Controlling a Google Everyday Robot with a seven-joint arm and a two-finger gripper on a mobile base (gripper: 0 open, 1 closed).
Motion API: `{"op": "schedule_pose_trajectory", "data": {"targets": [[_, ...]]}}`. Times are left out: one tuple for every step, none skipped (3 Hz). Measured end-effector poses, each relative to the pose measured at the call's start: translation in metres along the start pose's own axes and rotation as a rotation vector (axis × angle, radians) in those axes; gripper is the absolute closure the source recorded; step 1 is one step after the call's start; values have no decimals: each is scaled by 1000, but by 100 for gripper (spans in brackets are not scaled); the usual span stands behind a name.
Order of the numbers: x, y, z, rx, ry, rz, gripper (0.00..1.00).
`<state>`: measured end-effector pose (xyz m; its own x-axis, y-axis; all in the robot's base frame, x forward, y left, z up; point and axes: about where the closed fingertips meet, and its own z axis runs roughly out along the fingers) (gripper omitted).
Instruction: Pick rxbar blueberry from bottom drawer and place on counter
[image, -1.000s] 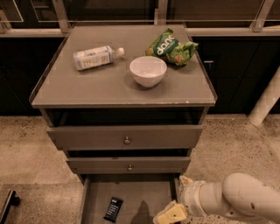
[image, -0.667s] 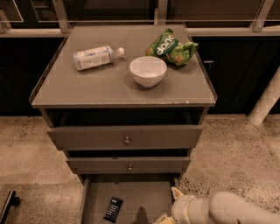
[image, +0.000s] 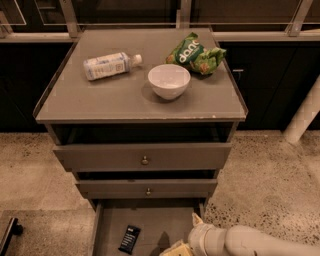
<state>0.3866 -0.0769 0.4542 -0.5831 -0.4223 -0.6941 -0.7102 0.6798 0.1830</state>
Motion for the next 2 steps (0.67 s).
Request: {"op": "schedule_pose_trajectory", "data": {"targets": [[5, -3, 11, -10, -5, 21, 0], [7, -10, 46, -51, -58, 12, 0]]}}
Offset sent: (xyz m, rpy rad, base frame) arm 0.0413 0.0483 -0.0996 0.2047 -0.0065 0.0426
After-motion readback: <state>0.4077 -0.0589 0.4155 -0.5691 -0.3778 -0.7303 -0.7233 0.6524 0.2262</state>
